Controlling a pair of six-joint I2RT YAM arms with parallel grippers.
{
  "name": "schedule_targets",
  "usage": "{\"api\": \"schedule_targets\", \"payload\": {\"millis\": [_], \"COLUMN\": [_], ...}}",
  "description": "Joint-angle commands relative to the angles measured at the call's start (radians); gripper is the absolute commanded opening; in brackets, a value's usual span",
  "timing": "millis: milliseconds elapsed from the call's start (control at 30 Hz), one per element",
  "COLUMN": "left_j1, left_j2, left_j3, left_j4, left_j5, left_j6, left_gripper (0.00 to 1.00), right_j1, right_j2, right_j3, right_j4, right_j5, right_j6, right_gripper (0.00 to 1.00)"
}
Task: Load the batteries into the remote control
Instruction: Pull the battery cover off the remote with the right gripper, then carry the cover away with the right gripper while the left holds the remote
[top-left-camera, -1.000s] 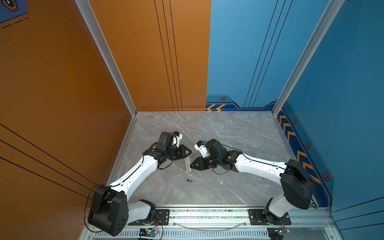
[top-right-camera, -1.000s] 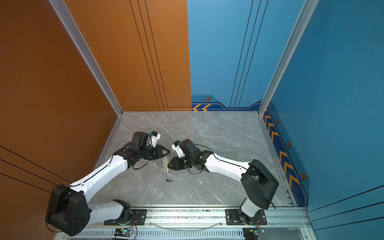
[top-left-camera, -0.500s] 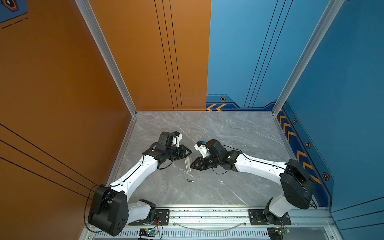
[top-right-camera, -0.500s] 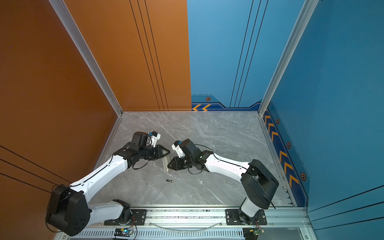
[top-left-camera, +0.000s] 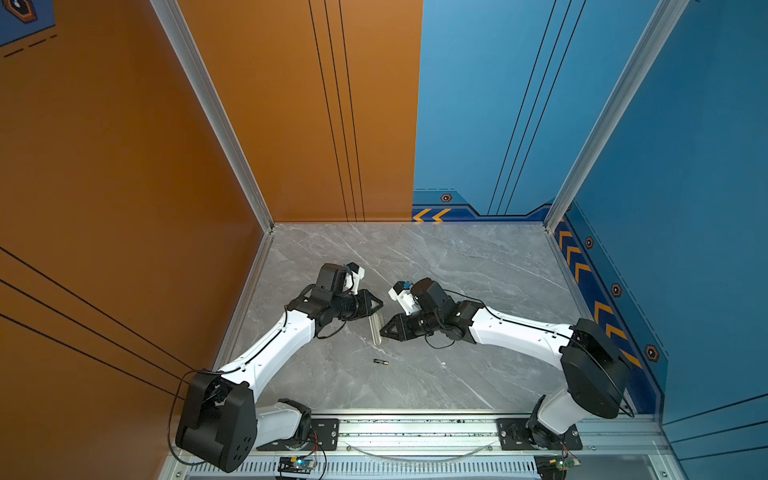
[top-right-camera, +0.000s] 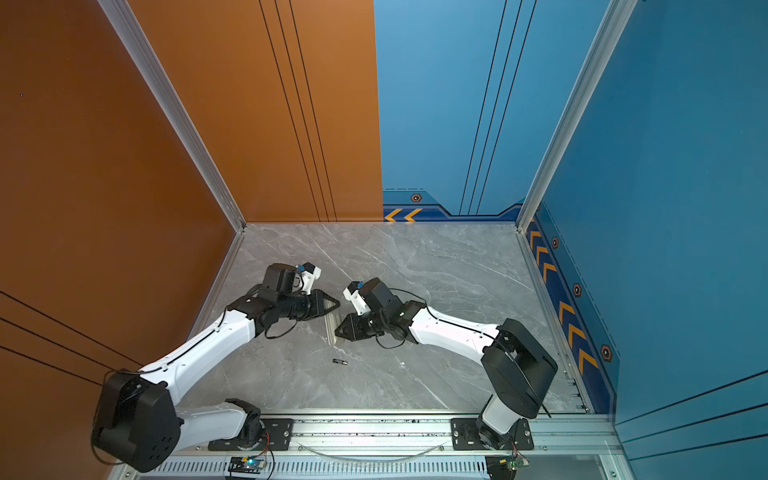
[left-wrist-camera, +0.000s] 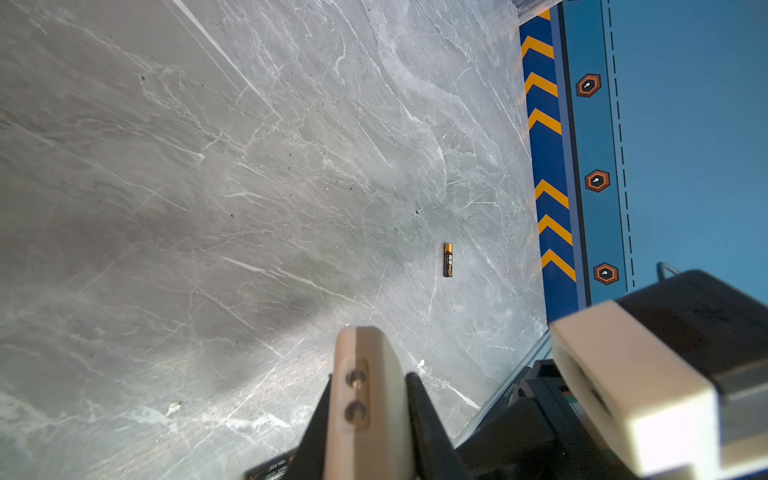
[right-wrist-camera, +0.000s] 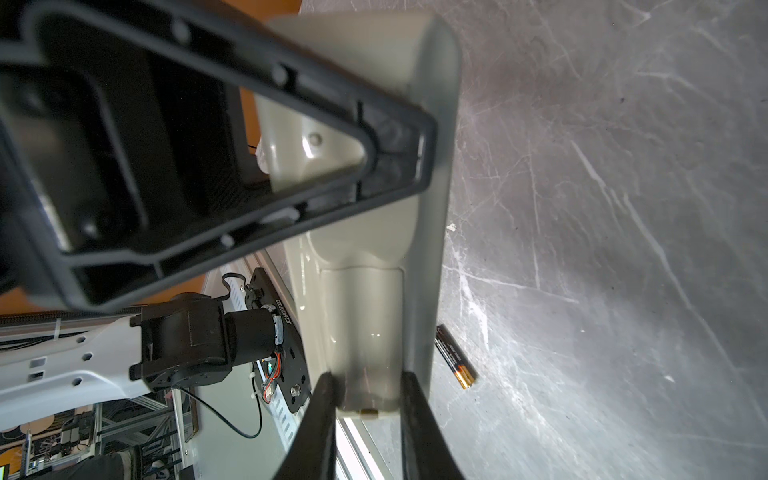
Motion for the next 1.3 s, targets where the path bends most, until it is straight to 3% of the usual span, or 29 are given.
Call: {"api": "schedule_targets", "payload": {"millis": [0, 667, 1267], "left_j1": [0.013, 0.044, 0.143], "left_j2": [-0.009, 0.004, -0.001], "left_j3": [0.006, -0.007, -0.001], "left_j4": [0.006, 0.033, -0.012], "left_j5": [0.004, 0.002, -0.005], "left_j6": [0.01, 0.002, 0.036], "left_gripper": [0.0, 0.0, 0.0], "right_j1": [0.0, 0.005, -0.009], "right_j2": [-0.002, -0.006, -0.02], "right_j3": [-0.005, -0.003, 0.022], "right_j4": [-0.001, -0.005, -0.08], "right_j5": [-0.012, -0.01, 0.029], "right_j6": [0.013, 0.003, -0.036], "right_gripper": [0.2, 0.2, 0.2]}}
